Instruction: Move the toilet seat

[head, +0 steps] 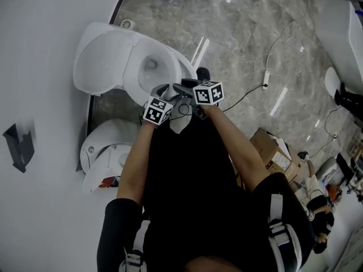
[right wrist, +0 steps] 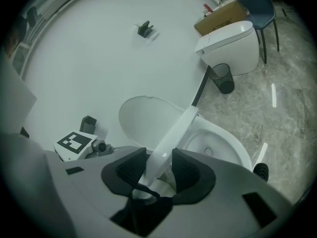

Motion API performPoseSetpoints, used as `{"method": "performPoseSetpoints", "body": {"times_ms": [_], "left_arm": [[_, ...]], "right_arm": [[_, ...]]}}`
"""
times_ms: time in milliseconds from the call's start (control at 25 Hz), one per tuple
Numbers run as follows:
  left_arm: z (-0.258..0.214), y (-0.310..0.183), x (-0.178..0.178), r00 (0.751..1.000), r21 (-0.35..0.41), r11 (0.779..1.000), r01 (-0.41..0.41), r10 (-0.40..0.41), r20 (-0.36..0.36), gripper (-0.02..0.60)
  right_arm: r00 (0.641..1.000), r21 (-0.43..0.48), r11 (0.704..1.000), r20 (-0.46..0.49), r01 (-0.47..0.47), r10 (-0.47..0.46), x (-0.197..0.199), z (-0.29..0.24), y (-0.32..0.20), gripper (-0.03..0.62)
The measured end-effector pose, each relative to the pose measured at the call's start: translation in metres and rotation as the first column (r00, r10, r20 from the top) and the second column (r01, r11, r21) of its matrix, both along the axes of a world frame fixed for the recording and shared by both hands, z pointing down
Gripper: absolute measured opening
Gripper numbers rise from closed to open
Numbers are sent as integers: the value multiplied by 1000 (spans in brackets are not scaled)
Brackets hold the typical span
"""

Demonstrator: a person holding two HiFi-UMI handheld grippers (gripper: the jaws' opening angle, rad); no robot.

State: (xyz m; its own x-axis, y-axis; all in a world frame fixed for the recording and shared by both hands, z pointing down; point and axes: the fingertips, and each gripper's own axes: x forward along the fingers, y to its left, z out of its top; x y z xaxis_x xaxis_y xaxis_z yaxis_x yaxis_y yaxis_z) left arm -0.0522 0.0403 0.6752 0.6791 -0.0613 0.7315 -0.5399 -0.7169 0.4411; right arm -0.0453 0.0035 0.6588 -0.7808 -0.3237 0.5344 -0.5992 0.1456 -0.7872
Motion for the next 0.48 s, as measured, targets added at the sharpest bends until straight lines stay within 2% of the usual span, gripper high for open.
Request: {"method": "performPoseSetpoints", "body": {"times_ms": [480], "left_arm": [[-27, -18, -22, 998, 42, 999, -32, 34, -54, 281]], "right_arm": [[998, 24, 998, -15, -54, 55, -24, -22, -19, 163]]}}
